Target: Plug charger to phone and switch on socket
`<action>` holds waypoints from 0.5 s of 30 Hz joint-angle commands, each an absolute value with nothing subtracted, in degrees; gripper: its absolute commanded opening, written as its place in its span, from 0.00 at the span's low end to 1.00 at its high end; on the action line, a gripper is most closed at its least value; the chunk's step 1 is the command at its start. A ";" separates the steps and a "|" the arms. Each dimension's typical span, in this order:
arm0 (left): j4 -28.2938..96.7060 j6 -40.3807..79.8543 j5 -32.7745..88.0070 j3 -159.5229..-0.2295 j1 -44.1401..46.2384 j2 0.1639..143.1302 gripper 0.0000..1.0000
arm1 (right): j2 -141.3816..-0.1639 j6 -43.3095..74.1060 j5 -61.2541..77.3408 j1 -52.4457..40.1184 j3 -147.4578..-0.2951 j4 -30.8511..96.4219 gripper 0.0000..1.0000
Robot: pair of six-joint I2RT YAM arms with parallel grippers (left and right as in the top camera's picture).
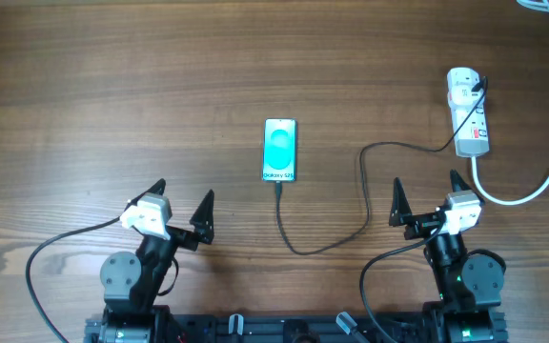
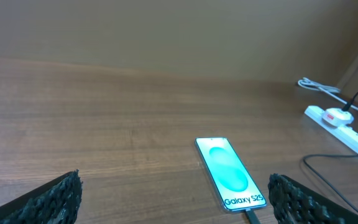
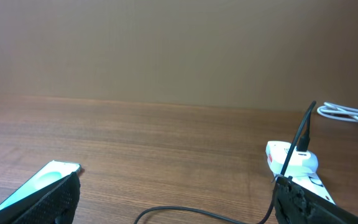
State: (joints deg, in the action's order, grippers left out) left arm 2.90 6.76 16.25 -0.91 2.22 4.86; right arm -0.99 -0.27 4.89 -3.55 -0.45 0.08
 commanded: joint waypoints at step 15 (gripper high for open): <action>3.46 6.31 10.28 -0.34 1.58 0.14 1.00 | -0.54 0.19 4.93 -3.36 -0.32 -0.14 1.00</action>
State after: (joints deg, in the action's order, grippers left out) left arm 3.29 6.72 13.10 -0.89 2.07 0.80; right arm -0.99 -0.27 4.89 -3.55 -0.45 0.08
